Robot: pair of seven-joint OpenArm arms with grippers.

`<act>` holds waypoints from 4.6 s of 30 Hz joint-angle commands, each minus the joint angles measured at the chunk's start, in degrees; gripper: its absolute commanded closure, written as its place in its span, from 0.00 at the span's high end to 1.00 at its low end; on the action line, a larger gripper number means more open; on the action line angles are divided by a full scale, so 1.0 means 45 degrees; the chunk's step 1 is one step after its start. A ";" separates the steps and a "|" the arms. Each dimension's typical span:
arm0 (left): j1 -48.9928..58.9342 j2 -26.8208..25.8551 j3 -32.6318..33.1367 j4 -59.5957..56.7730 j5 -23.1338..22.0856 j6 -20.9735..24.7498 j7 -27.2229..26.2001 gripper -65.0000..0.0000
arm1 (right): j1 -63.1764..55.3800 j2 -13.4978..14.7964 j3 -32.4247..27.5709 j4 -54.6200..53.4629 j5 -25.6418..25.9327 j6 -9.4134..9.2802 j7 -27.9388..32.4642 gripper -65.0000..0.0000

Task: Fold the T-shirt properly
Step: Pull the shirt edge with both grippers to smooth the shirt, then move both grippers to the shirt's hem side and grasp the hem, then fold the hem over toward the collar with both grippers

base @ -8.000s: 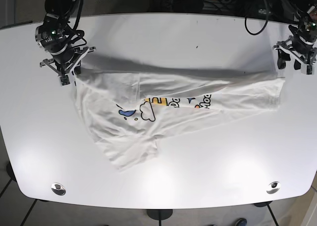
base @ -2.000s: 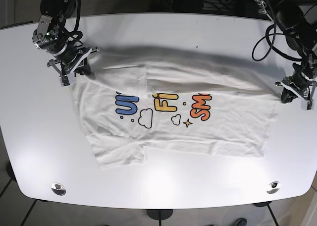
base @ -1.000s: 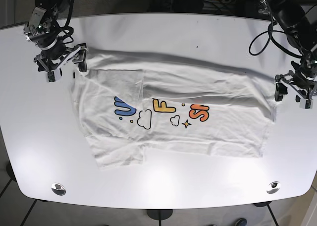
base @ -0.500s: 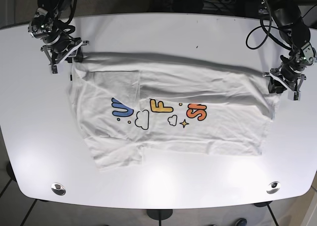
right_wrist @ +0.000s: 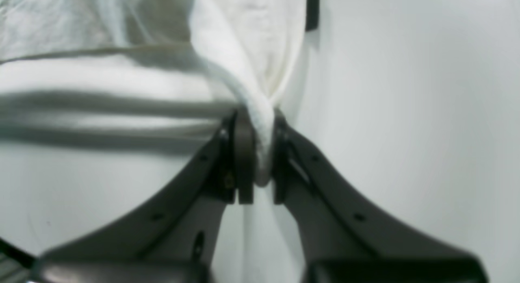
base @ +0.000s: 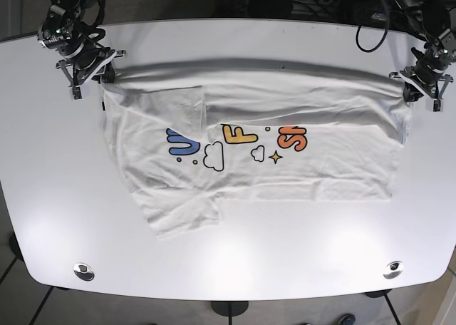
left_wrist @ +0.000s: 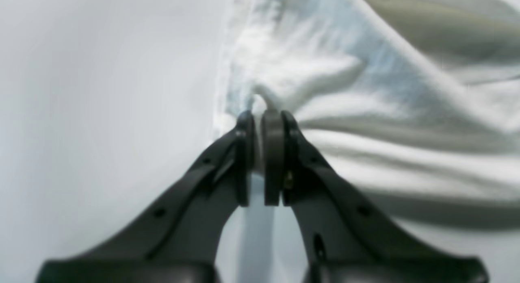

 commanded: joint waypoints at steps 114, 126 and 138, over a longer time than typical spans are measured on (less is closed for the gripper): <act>-0.6699 0.1439 -0.0603 0.0422 0.2671 0.0070 0.2951 0.01 | 0.9159 0.0226 -0.3929 -0.8794 -0.2357 -0.1782 0.4070 0.71; -0.6777 0.1459 -0.0681 0.0481 0.2183 0.0070 0.2951 0.01 | 0.8690 -0.0262 -0.3851 -0.7505 -0.2337 -0.1801 0.4012 0.02; -0.4862 0.1381 -0.0721 0.2571 -0.0669 0.0070 0.3948 0.01 | 0.4685 -0.0360 -0.3831 0.1072 -0.2318 -0.1782 0.0925 0.02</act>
